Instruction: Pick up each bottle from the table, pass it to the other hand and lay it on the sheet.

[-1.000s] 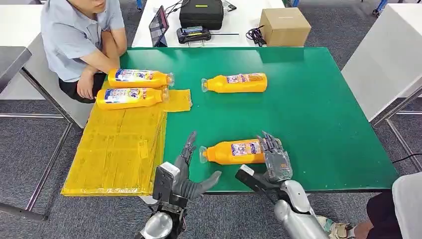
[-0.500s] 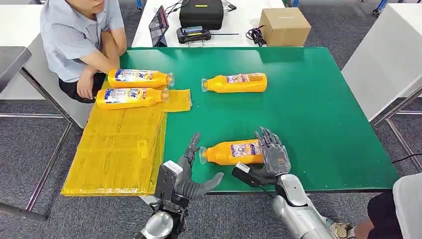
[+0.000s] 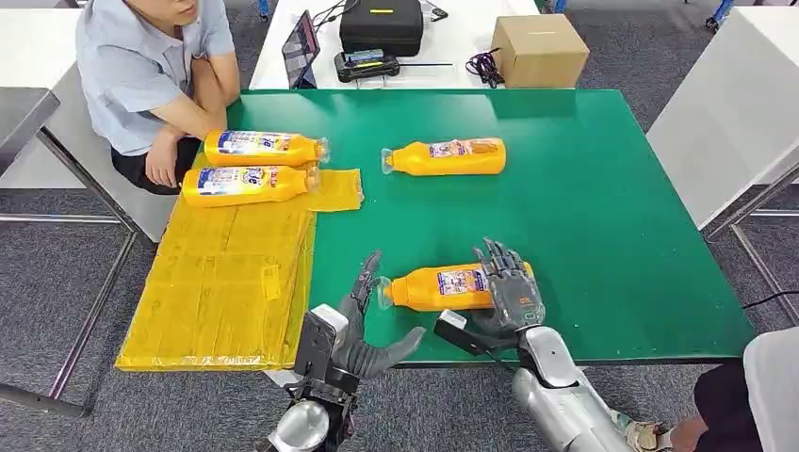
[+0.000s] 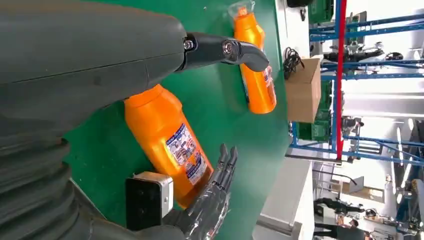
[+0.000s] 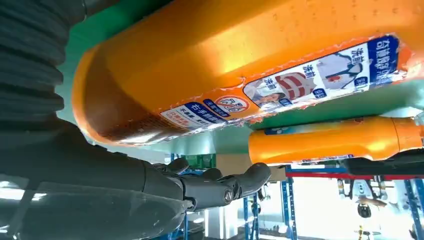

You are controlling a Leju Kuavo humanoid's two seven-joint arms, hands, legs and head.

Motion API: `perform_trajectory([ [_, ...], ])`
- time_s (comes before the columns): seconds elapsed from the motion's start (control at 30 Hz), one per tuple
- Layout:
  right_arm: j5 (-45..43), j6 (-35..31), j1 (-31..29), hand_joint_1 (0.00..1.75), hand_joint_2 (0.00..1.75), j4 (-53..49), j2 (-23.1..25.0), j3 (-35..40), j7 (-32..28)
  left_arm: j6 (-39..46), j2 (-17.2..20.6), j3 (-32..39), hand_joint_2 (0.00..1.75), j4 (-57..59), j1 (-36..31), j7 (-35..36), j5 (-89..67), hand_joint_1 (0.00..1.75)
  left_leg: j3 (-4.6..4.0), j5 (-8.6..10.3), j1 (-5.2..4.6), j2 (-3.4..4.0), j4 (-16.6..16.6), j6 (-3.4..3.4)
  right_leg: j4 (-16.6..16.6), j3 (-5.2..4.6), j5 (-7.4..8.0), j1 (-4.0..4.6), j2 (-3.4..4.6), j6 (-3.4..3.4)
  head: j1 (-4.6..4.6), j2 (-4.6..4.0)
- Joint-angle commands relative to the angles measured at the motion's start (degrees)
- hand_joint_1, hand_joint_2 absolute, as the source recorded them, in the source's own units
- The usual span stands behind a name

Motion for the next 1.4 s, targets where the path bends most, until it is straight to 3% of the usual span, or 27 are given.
perform_trajectory([
  [0.03,0.0,-0.4,-2.7,0.00,1.75,3.7,0.1,2.0,0.1,0.1,1.2,-1.1,1.75,3.2,-2.2,0.0,0.3,0.00,0.24,-0.11,0.10,0.14,0.0,-0.14,0.0,0.23,-0.05,0.12,0.11,-0.17,0.00,0.00],
  [0.37,1.2,-0.9,-4.0,0.00,1.75,3.2,1.2,3.8,0.8,0.9,1.0,-1.4,1.75,3.8,-2.7,-1.0,-0.2,0.00,0.20,-0.14,0.12,0.23,0.1,-0.16,0.0,0.17,-0.05,0.13,0.19,-0.18,0.00,0.00],
  [0.53,-1.2,4.2,-4.9,0.00,1.75,7.2,0.9,3.6,2.0,0.8,1.1,-1.3,1.75,4.2,-2.8,-0.5,0.0,0.00,0.21,-0.11,0.12,0.17,0.0,-0.15,0.0,0.20,-0.05,0.13,0.12,-0.18,-0.02,0.00],
  [0.57,-1.0,5.0,-5.1,1.52,1.75,8.0,0.6,3.8,2.5,0.7,1.1,-1.3,1.75,4.2,-2.8,-0.3,0.0,0.00,0.21,-0.07,0.09,0.09,0.0,-0.13,-0.1,0.20,-0.04,0.10,0.06,-0.15,0.00,0.00],
  [0.6,-1.7,13.8,-5.5,1.75,1.75,10.0,-0.8,4.7,4.7,0.3,1.1,-1.5,1.75,4.3,-2.8,0.3,-0.2,0.00,0.24,-0.11,0.12,0.12,0.0,-0.16,0.0,0.24,-0.06,0.14,0.08,-0.18,0.00,0.00],
  [1.4,-4.4,12.4,-5.1,1.75,1.75,12.0,-2.0,3.3,1.9,-0.4,0.8,-0.7,1.75,4.8,-2.6,1.2,-1.8,0.00,0.61,0.00,0.08,-0.15,0.0,-0.08,-0.1,0.66,-0.04,0.10,-0.16,-0.12,0.00,0.00],
])
